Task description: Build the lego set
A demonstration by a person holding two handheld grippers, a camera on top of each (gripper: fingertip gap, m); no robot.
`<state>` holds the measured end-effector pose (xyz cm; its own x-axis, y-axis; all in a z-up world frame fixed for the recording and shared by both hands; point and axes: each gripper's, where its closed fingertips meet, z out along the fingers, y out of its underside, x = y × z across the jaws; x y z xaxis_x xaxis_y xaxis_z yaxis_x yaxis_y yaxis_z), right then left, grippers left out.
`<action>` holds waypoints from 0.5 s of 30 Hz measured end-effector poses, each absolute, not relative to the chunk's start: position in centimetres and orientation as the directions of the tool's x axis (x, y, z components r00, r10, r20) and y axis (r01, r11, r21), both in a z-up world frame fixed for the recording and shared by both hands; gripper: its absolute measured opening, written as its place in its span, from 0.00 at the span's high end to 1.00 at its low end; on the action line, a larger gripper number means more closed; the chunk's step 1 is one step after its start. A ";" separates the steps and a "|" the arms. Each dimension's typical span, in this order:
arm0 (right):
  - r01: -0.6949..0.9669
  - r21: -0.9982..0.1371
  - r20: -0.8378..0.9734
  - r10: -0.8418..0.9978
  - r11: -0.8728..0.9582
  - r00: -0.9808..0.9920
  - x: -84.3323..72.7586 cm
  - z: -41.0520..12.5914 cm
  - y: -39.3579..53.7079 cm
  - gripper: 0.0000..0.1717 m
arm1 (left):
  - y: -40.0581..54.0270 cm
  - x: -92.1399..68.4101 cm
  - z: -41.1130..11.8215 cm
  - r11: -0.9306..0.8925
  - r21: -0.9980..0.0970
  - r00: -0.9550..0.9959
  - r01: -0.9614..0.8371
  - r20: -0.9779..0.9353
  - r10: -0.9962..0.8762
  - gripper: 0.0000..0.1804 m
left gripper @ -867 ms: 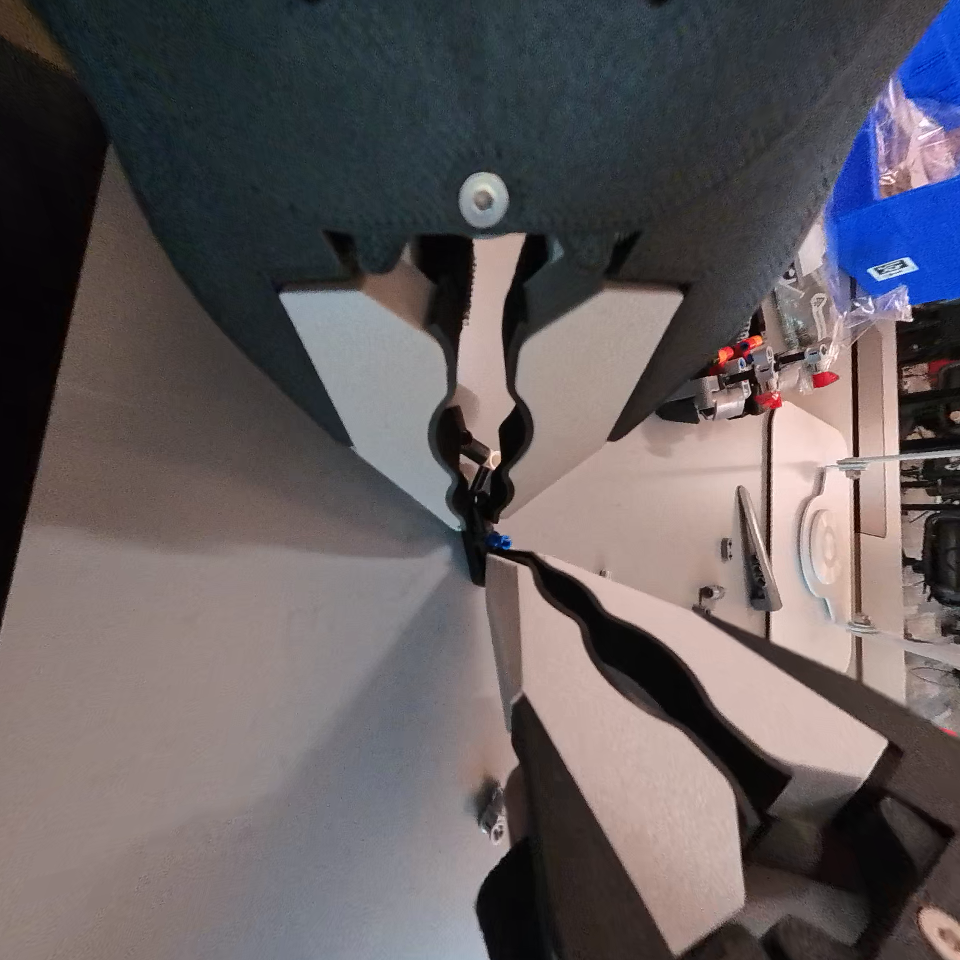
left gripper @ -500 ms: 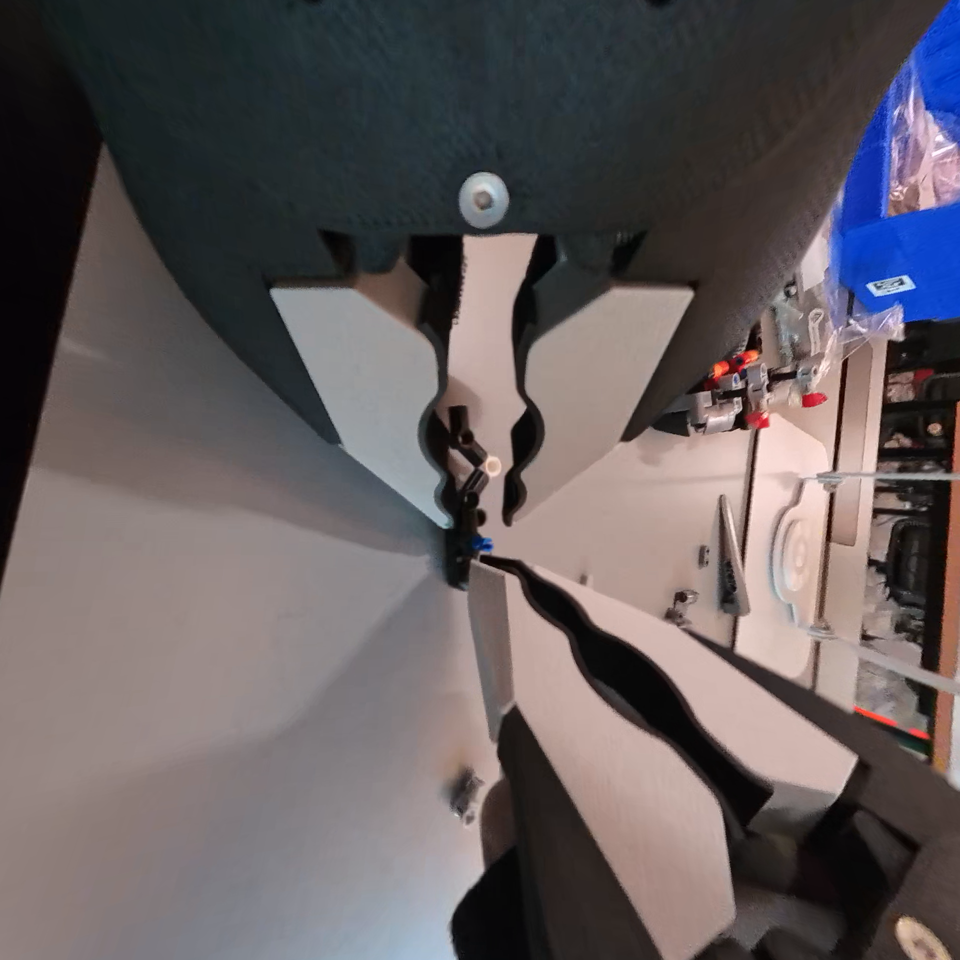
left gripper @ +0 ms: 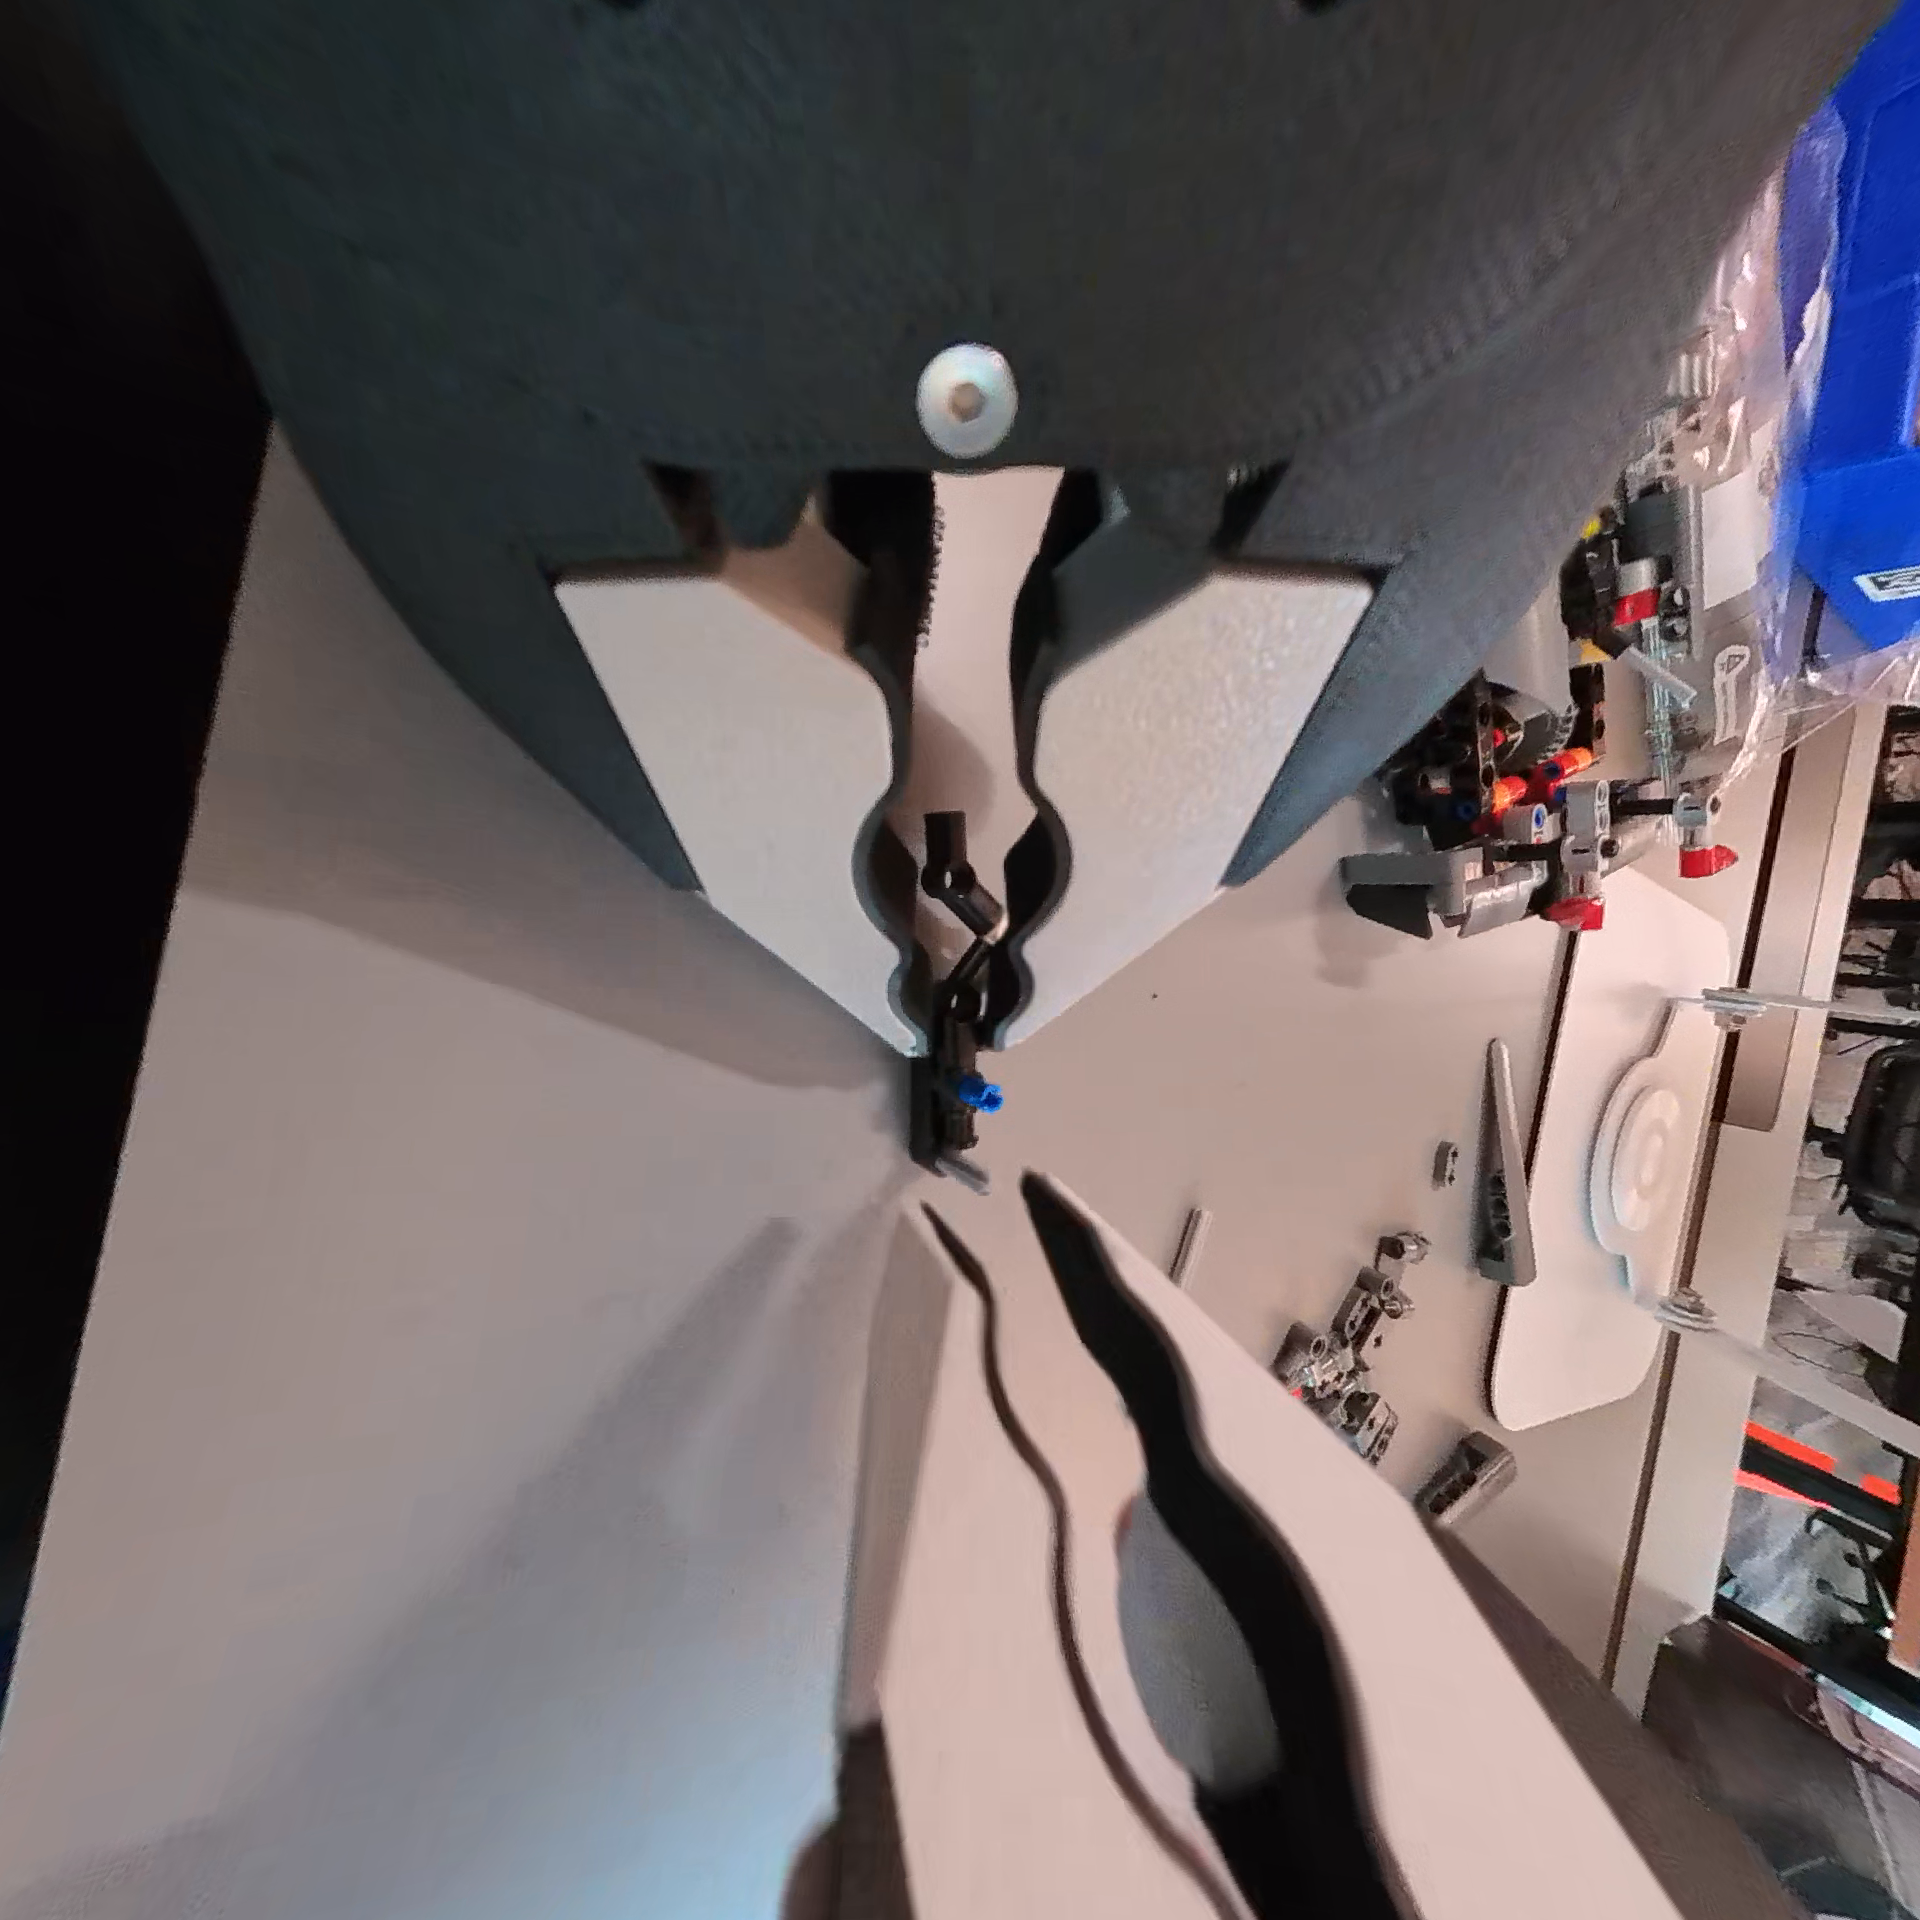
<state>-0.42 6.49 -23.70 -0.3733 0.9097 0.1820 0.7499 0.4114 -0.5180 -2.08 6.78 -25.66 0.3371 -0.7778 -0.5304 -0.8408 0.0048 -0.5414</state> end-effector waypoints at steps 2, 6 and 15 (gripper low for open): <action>0.775 -0.471 0.206 0.907 0.421 -0.367 -0.7 -25.0 7.0 0.92 | 6.6 -2.0 -25.7 0.010 -0.541 0.325 -0.841 -0.520 -0.790 0.96; 0.779 -0.456 0.201 0.903 0.430 -0.380 -1.4 -25.7 6.6 0.96 | 6.5 -1.7 -25.7 0.023 -0.551 0.318 -0.834 -0.515 -0.796 0.96; 0.793 -0.442 0.170 0.907 0.419 -0.384 -1.5 -25.9 6.5 0.98 | 6.3 -2.4 -24.9 0.026 -0.569 0.319 -0.822 -0.496 -0.808 0.88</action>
<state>-1.50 6.49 -25.90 -0.3844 0.9074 0.1701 0.7931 0.4189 -0.4421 -2.39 6.35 -24.88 0.3188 -0.8075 -0.4963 -0.8218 0.0255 -0.5693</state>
